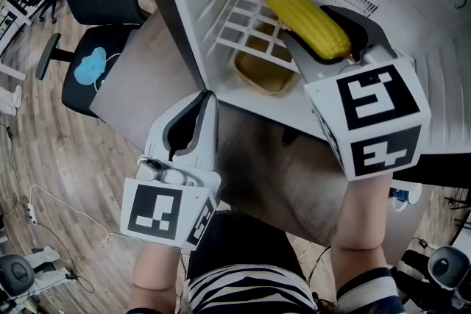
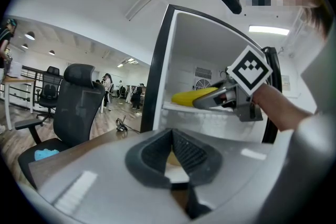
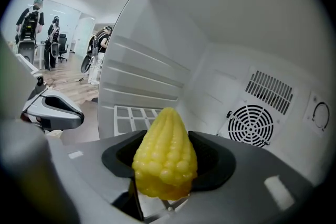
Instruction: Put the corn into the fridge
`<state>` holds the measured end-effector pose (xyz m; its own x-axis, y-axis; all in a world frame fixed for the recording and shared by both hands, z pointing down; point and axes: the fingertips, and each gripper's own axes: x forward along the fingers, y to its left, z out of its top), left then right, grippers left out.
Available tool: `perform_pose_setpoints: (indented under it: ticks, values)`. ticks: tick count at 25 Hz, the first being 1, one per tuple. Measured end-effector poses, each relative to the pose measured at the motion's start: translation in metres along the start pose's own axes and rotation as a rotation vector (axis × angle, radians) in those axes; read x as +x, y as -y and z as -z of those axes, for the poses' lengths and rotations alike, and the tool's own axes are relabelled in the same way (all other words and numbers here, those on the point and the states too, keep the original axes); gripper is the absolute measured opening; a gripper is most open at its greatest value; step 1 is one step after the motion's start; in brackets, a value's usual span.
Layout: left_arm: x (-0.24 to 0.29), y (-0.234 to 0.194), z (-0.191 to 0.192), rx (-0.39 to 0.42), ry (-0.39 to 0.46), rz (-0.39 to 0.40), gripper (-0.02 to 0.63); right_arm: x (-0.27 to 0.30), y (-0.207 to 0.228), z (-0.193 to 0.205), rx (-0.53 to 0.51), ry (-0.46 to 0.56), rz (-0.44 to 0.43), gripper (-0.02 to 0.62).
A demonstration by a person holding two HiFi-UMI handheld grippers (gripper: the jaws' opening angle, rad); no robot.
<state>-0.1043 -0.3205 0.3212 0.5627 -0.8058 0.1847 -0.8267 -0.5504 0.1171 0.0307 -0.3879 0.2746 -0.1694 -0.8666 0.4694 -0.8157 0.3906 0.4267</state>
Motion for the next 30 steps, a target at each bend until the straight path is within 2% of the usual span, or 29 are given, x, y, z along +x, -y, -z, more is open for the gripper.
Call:
perform_pose_setpoints:
  ticks: [18, 30]
  values:
    - [-0.001, 0.000, 0.000, -0.008, 0.001, 0.005, 0.000, -0.003, 0.000, 0.004, 0.002, 0.005, 0.005, 0.258]
    - [-0.011, -0.001, -0.005, -0.011, 0.013, -0.008, 0.000, -0.023, -0.001, -0.005, 0.062, 0.110, 0.030, 0.255]
